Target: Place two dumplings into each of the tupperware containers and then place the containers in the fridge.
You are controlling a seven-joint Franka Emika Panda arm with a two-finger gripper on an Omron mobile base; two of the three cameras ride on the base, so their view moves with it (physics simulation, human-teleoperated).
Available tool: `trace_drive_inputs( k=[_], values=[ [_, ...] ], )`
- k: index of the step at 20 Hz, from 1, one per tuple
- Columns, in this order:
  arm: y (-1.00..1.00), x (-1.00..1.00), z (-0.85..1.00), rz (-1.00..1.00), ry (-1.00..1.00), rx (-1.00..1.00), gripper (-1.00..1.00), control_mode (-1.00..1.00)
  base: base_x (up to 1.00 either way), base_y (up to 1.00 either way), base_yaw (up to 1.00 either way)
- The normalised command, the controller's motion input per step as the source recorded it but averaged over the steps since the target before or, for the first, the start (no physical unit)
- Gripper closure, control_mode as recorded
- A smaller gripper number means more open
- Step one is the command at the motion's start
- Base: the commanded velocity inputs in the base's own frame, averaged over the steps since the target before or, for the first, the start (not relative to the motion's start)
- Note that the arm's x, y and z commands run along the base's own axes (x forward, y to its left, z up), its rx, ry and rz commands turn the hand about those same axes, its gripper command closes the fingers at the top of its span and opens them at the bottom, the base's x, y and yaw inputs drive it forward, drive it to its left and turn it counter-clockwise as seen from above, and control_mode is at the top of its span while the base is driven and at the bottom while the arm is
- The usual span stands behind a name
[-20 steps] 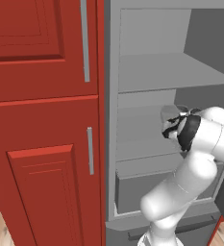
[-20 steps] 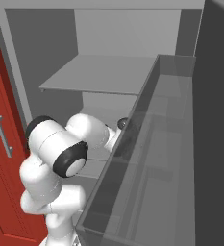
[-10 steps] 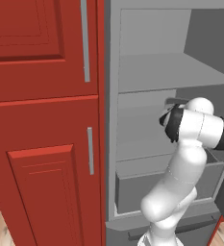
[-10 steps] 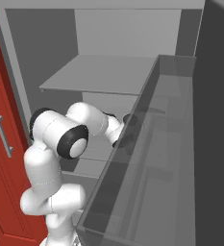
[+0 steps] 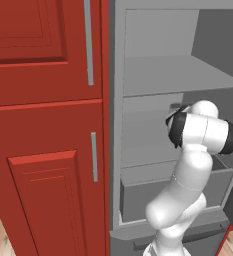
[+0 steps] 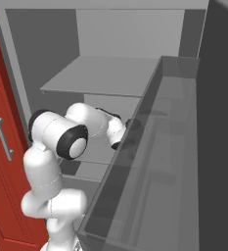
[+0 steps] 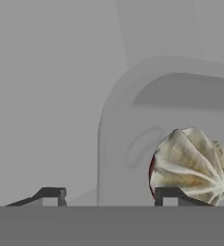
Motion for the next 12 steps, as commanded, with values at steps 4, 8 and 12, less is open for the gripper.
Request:
trace_drive_inputs(
  k=[4,8,12],
  values=[
    [0.0,0.0,0.14,0.0,-0.21,0.0,-1.0,-1.0,0.0,0.0,0.0],
    [0.0,-0.08,0.14,-0.01,-0.27,0.0,-1.0,-1.0,0.0,0.0,0.0],
    [0.0,-0.62,0.16,-0.03,-0.11,-0.01,-1.0,-1.0,0.0,0.0,0.0]
  ],
)
